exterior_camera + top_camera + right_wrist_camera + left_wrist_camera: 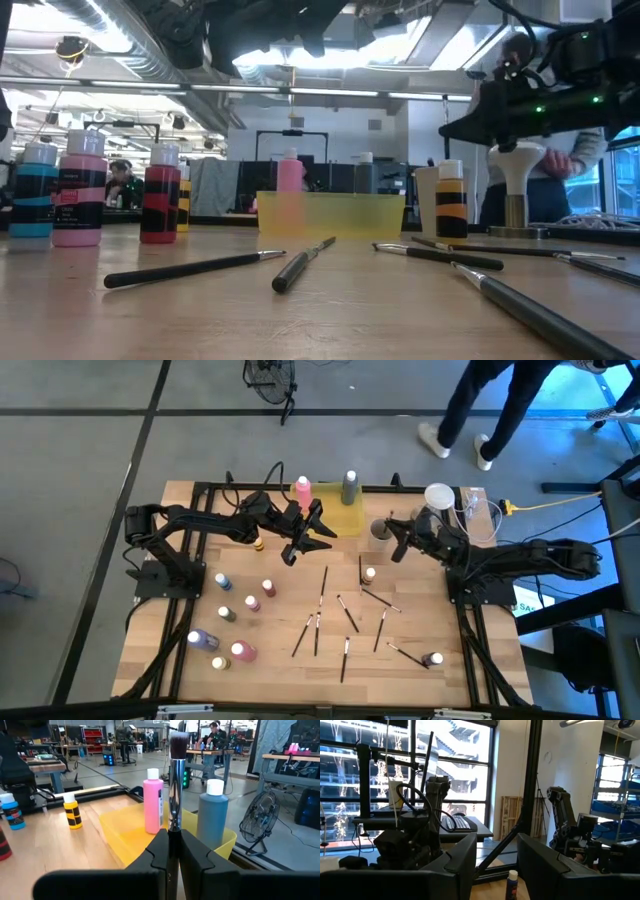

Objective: Pick & Place Paint Supplies
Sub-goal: Put the silver paint brush into the white cup

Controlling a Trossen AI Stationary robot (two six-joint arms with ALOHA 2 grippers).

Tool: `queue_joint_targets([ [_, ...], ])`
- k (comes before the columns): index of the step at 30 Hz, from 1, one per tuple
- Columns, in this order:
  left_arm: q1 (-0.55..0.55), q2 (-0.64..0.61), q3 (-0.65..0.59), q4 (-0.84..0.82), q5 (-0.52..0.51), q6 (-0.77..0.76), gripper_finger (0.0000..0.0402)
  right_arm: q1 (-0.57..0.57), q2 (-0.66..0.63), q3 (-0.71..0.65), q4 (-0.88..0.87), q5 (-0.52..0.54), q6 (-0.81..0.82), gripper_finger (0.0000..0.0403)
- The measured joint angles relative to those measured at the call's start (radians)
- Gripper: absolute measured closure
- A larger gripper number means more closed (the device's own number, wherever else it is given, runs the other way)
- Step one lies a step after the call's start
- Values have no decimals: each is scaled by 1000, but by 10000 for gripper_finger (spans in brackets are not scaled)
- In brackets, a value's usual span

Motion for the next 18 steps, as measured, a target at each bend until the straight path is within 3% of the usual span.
queue_joint_targets([
  [18, -1, 0, 0, -8, 1, -2, 265, 0, 20, 0, 10, 3, -19, 381],
])
